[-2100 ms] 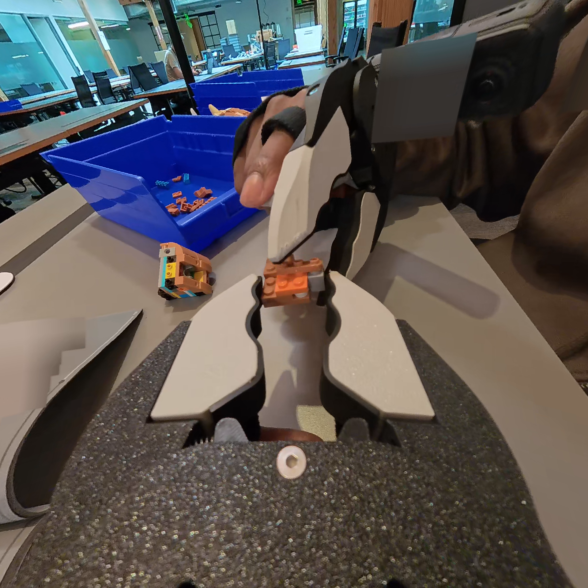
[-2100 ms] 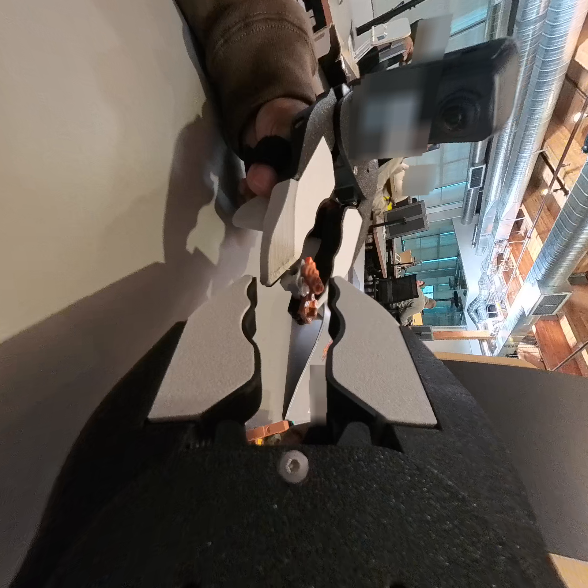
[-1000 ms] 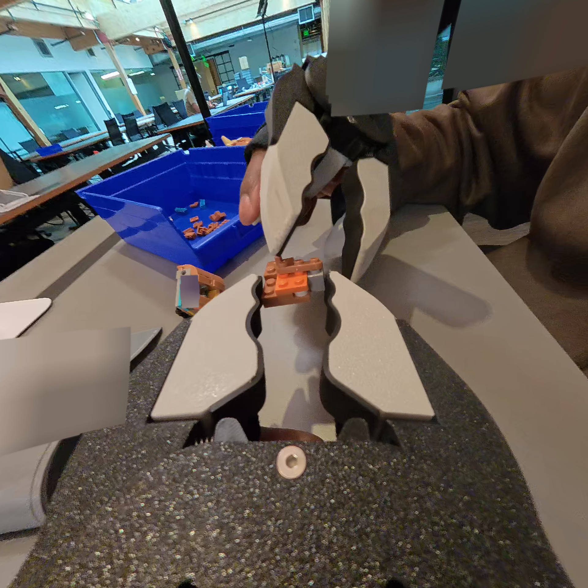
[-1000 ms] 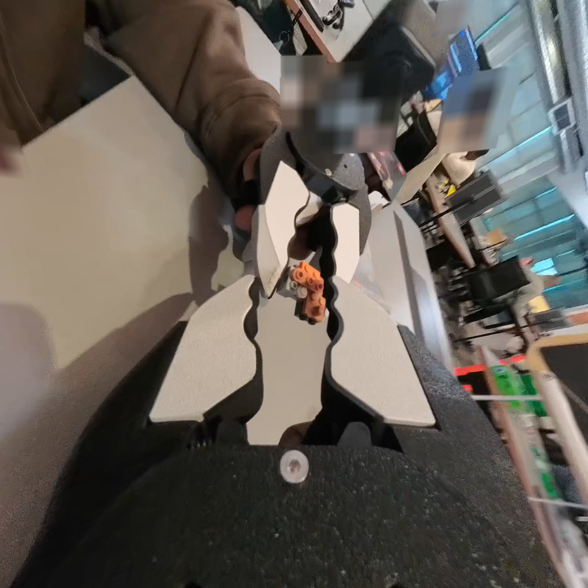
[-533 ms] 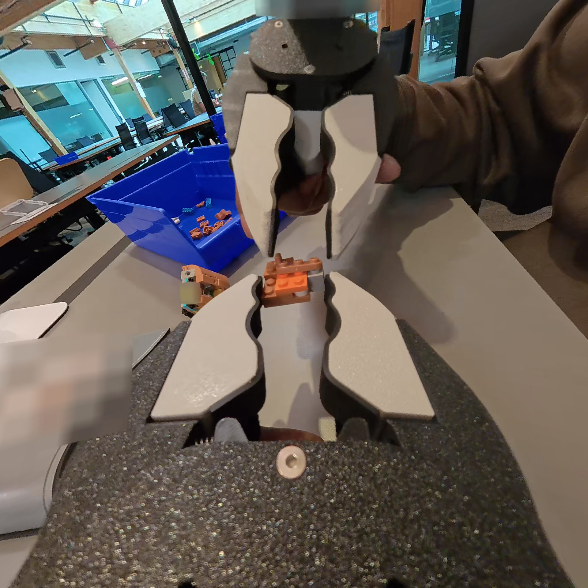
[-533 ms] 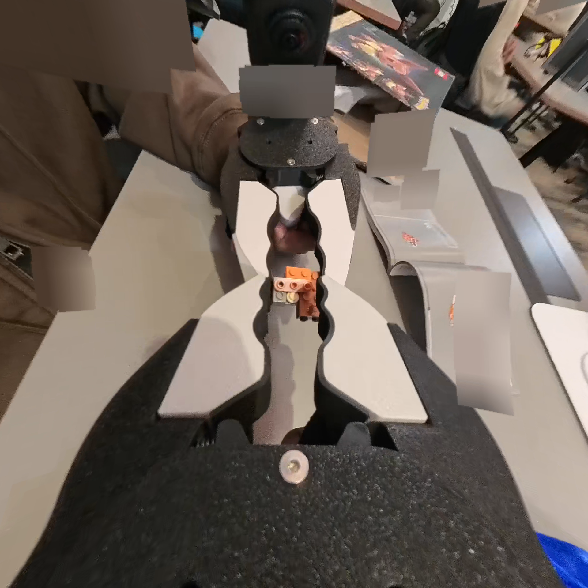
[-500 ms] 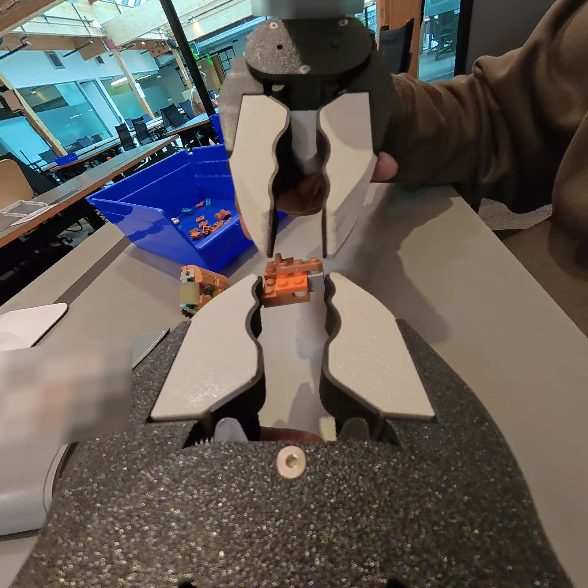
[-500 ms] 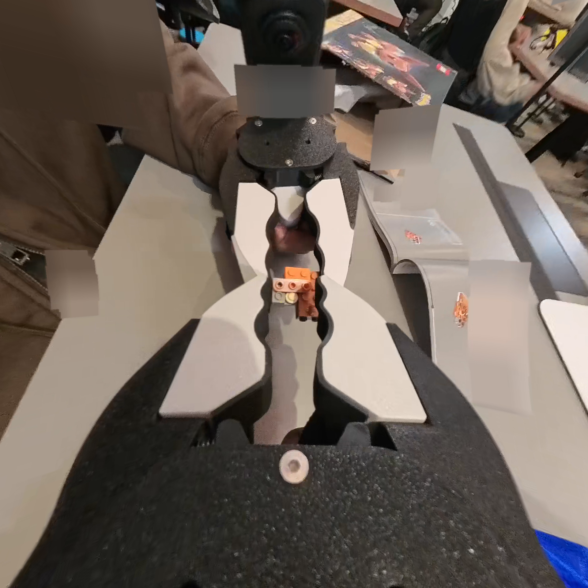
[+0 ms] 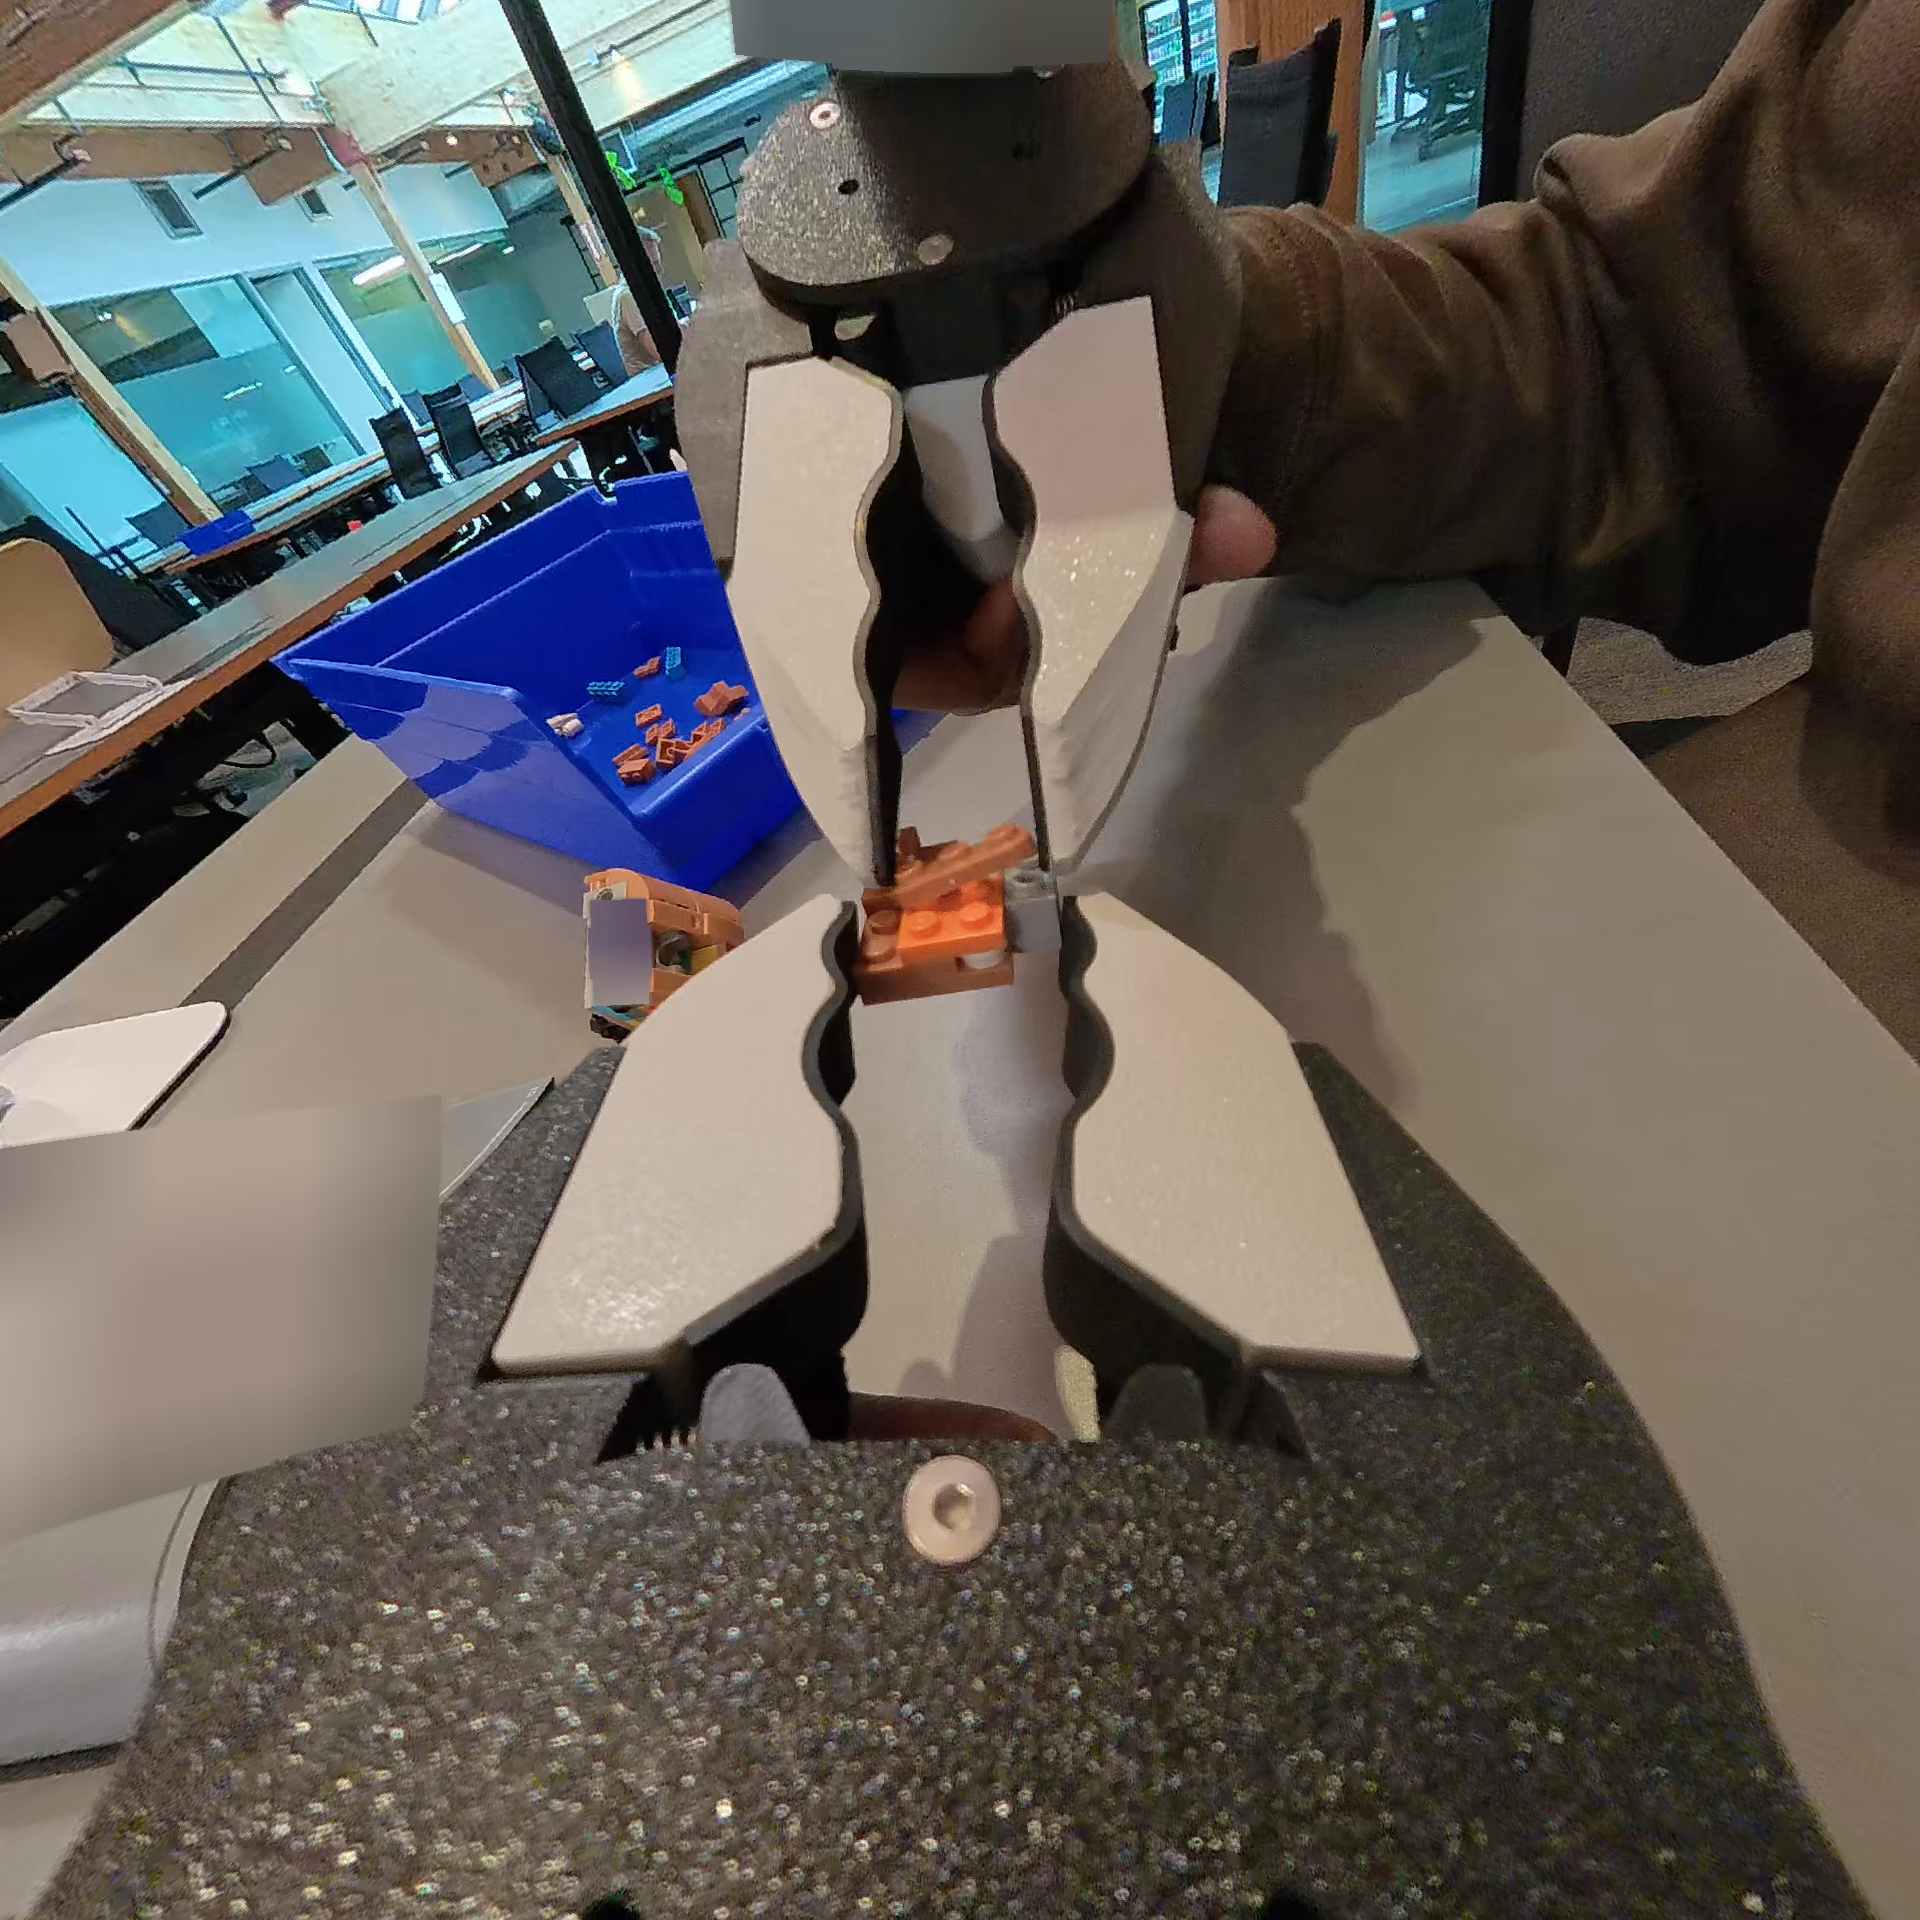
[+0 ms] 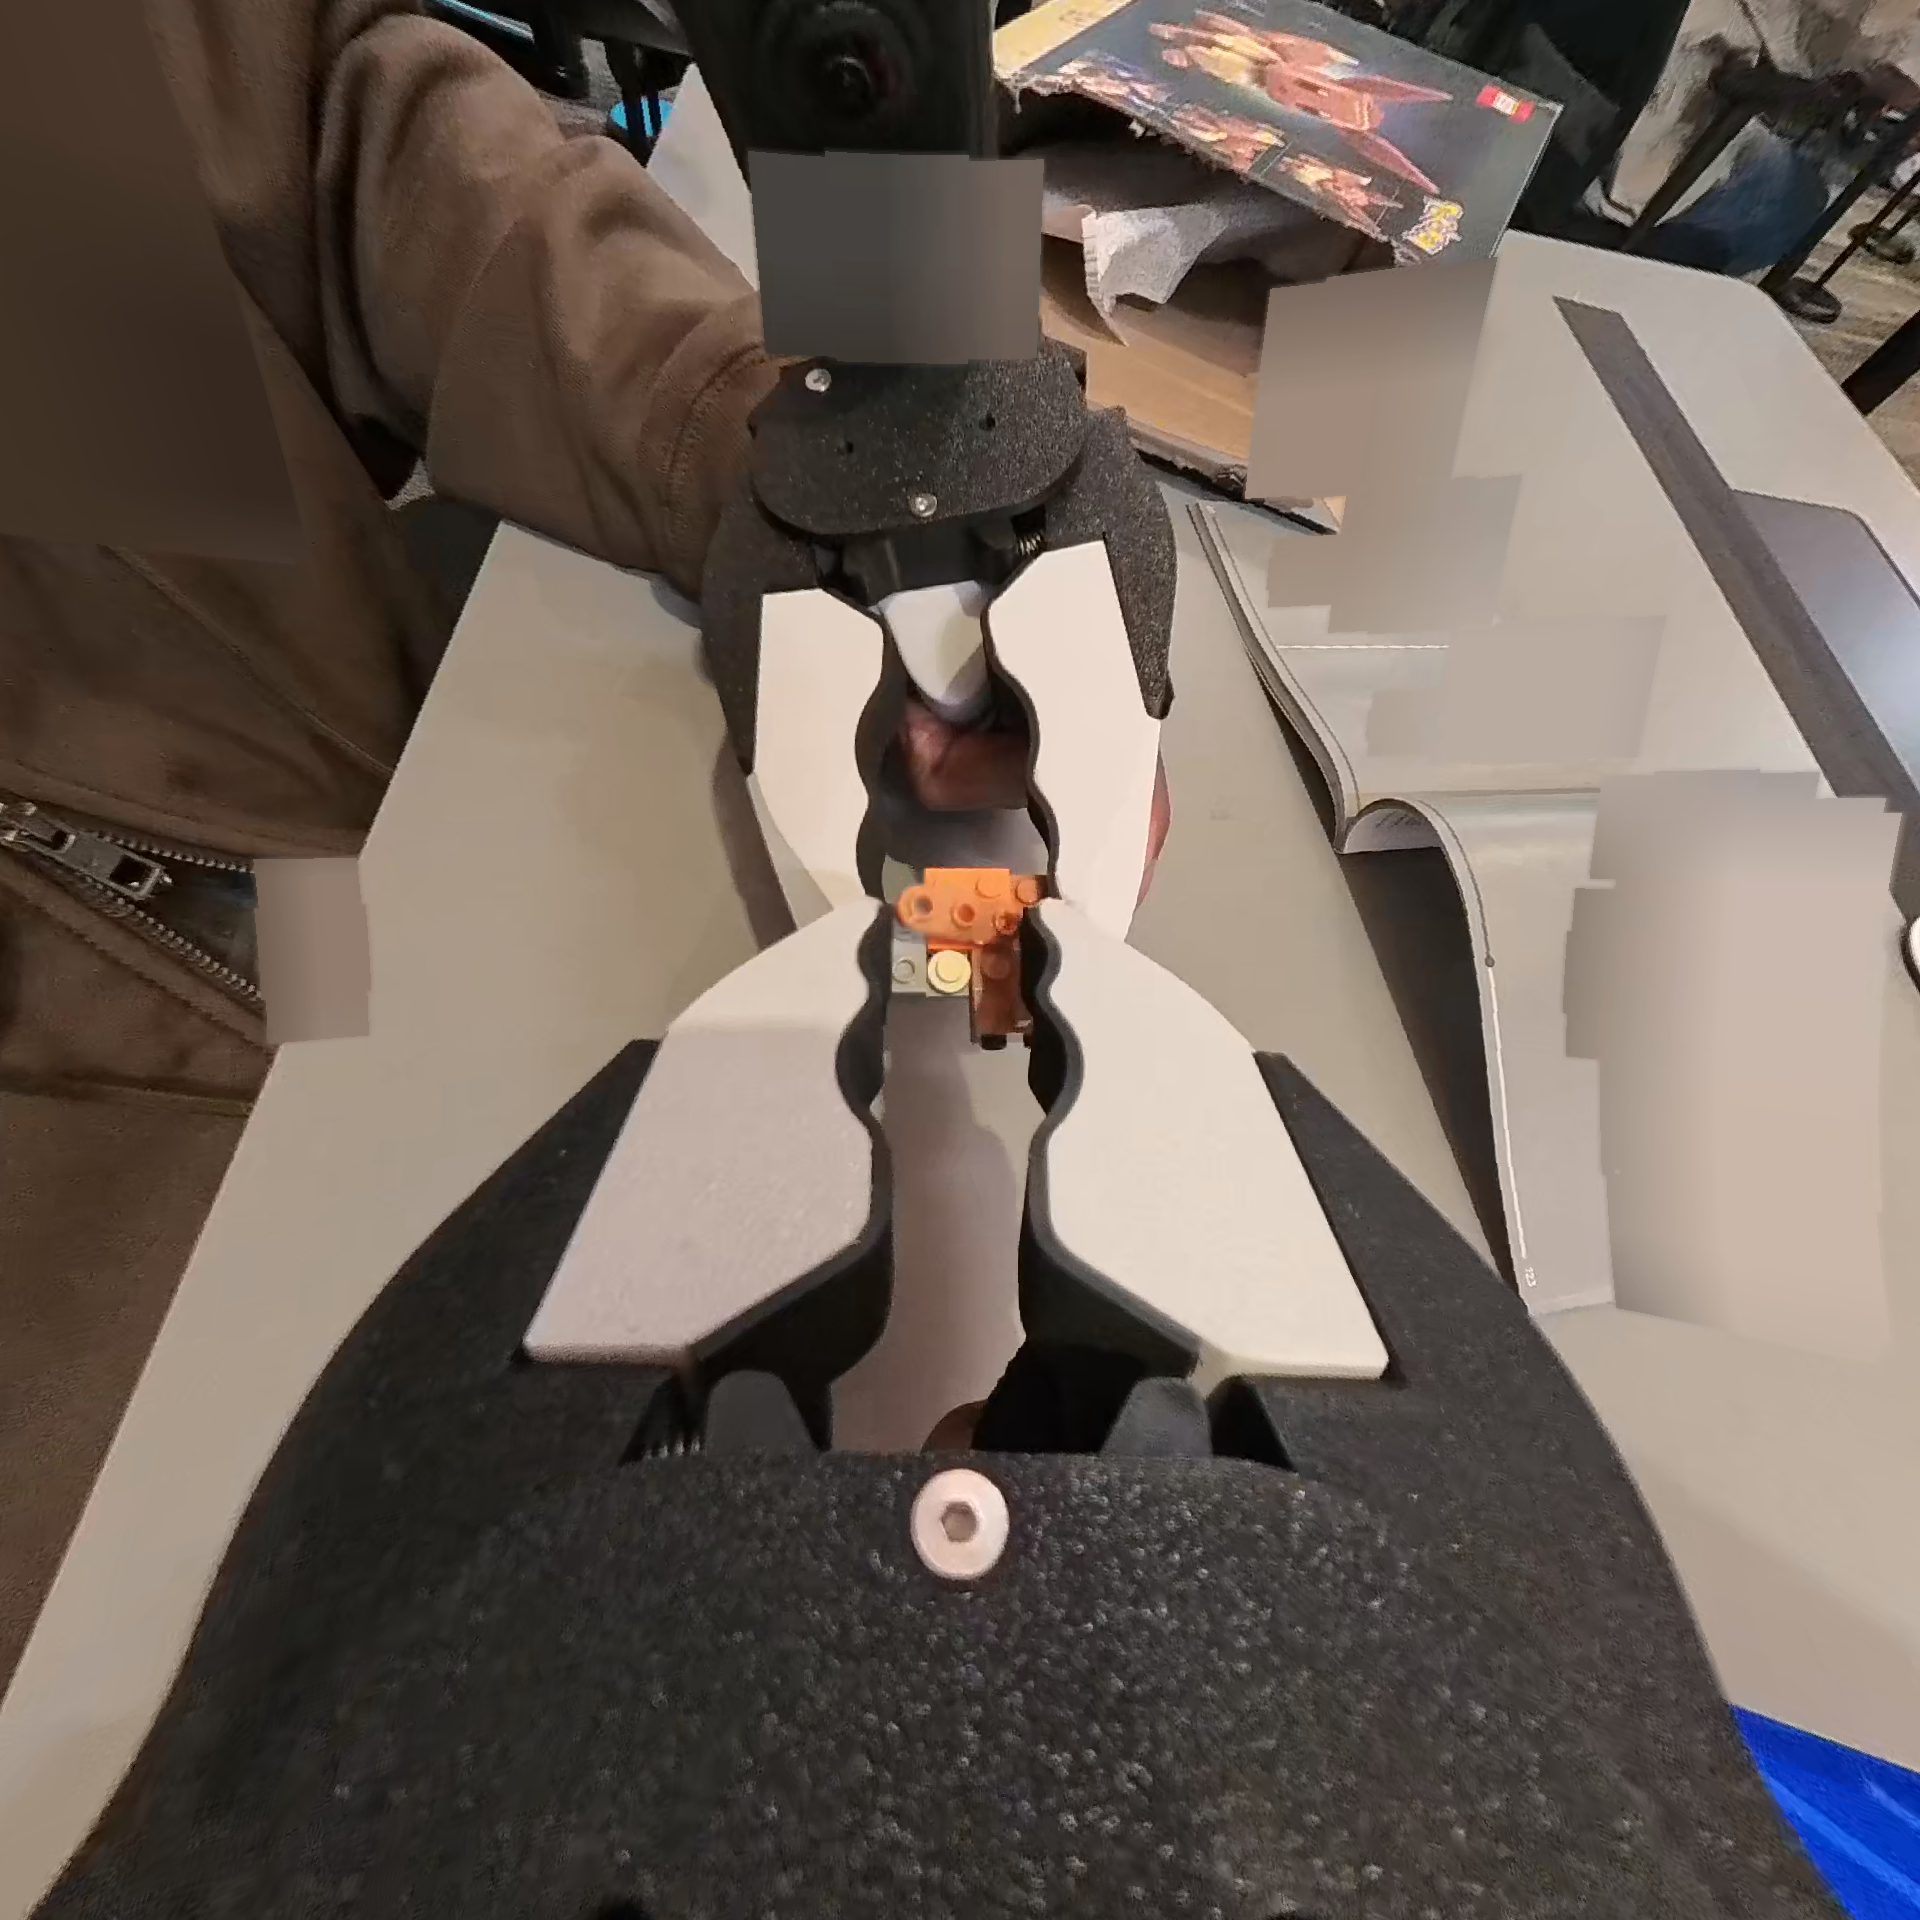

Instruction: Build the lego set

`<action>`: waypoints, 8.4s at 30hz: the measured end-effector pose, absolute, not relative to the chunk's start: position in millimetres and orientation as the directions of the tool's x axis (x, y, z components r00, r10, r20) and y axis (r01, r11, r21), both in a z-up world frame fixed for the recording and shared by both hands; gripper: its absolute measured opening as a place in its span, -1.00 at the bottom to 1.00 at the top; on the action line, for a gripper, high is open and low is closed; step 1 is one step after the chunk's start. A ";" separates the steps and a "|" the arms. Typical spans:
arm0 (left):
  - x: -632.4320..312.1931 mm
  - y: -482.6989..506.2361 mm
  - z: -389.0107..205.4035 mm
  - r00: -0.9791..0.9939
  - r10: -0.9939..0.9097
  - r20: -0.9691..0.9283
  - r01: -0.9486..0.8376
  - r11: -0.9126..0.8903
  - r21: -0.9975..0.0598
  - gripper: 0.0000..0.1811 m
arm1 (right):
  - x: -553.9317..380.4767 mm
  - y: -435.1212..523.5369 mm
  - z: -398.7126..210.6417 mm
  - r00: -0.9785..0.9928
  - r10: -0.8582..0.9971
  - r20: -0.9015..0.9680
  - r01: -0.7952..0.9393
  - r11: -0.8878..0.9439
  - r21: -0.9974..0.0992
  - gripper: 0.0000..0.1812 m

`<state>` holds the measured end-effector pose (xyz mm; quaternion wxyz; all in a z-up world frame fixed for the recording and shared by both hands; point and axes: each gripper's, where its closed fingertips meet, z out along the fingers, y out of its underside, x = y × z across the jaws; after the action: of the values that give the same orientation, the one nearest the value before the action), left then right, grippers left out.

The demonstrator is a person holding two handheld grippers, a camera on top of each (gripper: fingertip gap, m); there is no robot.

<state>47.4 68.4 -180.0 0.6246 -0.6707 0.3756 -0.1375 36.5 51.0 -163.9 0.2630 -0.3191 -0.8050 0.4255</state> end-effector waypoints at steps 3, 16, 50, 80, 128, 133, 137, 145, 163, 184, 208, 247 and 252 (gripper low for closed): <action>46.8 68.5 -179.6 0.682 -0.674 -0.284 -0.329 0.063 -0.942 -0.59 | 37.1 50.6 -161.6 -0.661 0.733 0.159 0.277 0.435 -0.857 -0.73; 46.2 68.5 -178.3 0.685 -0.670 -0.286 -0.327 0.068 -0.942 -0.59 | 35.1 50.1 -165.0 -0.654 0.741 0.154 0.290 0.433 -0.853 -0.73; 47.6 62.3 -165.0 0.667 -0.731 -0.147 -0.136 0.074 -0.988 -0.59 | 40.0 40.9 -153.0 -0.676 0.690 0.260 0.180 0.497 -0.849 -0.61; 51.4 53.5 -153.1 0.618 -0.784 -0.057 -0.021 0.055 -0.998 -0.59 | 36.5 39.4 -149.9 -0.225 0.206 0.952 -0.252 0.932 -0.261 -0.70; 45.2 64.2 -153.3 0.698 -0.712 -0.078 -0.058 0.052 -0.997 -0.59 | 24.6 52.7 -147.6 -0.098 0.082 0.992 -0.155 0.983 -0.097 -0.81; 44.7 66.2 -155.8 0.706 -0.704 -0.078 -0.071 0.040 -0.997 -0.59 | 23.6 54.3 -150.5 -0.106 0.051 0.993 -0.140 0.988 -0.066 -0.81; 45.1 66.3 -156.4 0.704 -0.707 -0.070 -0.066 0.033 -0.997 -0.59 | 23.6 54.4 -151.1 -0.113 0.047 0.992 -0.140 0.988 -0.063 -0.81; 46.4 66.0 -155.9 0.701 -0.710 -0.061 -0.057 0.029 -0.998 -0.60 | 24.1 53.9 -151.1 -0.132 0.062 0.989 -0.145 0.986 -0.081 -0.81; 47.2 66.3 -157.7 0.696 -0.716 -0.040 -0.043 0.014 -0.999 -0.60 | 23.9 54.5 -153.4 -0.156 0.052 0.986 -0.139 0.988 -0.074 -0.83; 45.1 64.3 -150.6 0.699 -0.712 -0.073 -0.042 0.061 -0.997 -0.59 | 19.6 53.0 -146.2 -0.063 0.077 0.995 -0.145 0.986 -0.086 -0.68; 35.0 66.3 -147.1 0.738 -0.648 -0.190 -0.127 0.144 -0.981 -0.59 | 22.3 71.4 -147.4 -0.273 0.562 0.781 -0.134 0.782 -0.609 -0.47; 14.7 79.2 -162.8 0.790 -0.576 -0.209 -0.177 0.111 -0.978 -0.59 | 32.0 86.2 -156.7 -0.450 0.866 0.217 -0.105 0.190 -0.976 -0.66; 12.2 80.4 -161.3 0.801 -0.566 -0.193 -0.161 0.107 -0.981 -0.59 | 31.3 86.0 -157.5 -0.443 0.867 0.227 -0.105 0.201 -0.974 -0.67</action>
<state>12.2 80.4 -161.3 0.6896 -0.6520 0.2788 -0.1469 31.3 86.0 -157.5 0.4360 -0.2973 -0.6408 0.5576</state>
